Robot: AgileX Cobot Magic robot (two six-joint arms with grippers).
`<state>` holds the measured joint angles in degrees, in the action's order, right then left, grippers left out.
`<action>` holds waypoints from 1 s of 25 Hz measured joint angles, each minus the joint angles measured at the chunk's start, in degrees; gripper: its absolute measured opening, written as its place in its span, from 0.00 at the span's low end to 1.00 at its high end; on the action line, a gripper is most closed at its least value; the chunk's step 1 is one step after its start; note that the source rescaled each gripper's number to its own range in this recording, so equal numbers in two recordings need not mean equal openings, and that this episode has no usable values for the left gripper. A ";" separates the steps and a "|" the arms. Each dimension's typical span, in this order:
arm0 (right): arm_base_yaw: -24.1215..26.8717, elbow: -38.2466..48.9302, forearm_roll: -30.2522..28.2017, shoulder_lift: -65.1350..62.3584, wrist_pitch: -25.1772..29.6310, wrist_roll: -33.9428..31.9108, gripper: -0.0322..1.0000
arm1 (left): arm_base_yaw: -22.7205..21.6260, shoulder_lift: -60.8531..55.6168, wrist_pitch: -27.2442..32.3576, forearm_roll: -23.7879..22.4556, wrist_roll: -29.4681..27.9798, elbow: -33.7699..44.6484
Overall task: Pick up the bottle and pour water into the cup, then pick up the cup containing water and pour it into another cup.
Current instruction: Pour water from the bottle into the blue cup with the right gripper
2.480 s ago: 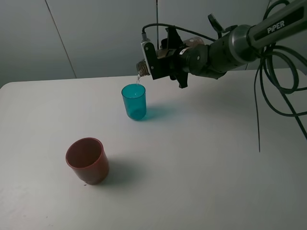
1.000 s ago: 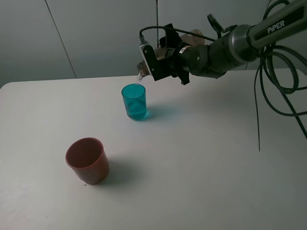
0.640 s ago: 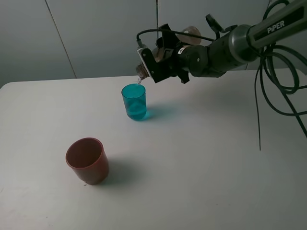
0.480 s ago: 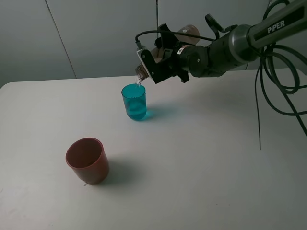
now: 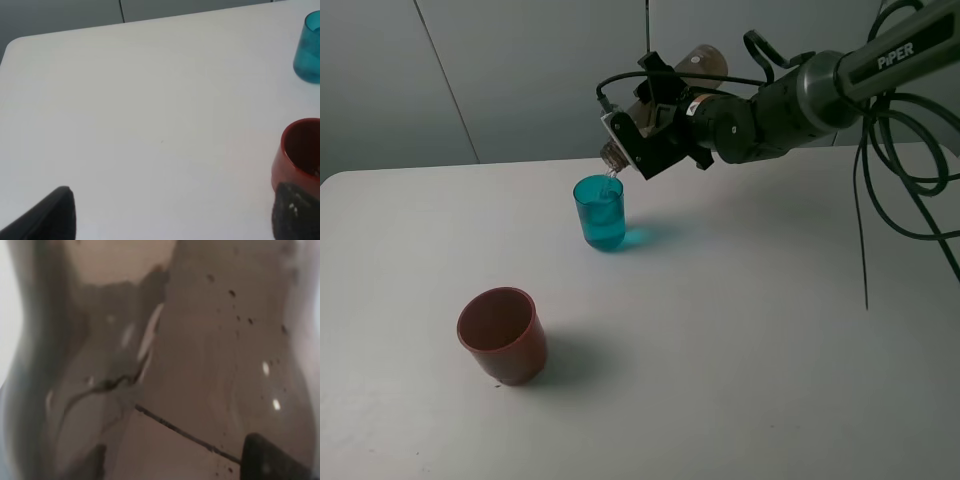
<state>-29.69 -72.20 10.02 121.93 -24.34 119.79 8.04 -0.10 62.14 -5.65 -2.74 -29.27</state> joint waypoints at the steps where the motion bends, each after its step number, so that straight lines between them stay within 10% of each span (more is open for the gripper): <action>1: 0.00 0.00 0.00 0.00 0.00 0.00 0.03 | 0.00 0.00 0.00 0.00 0.00 0.00; 25: 0.00 0.00 -3.39 0.00 -8.70 0.00 0.03 | 0.00 0.00 0.00 0.00 0.00 0.00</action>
<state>-29.69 -72.20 6.64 121.93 -33.04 119.79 8.04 -0.10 62.14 -5.65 -2.74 -29.27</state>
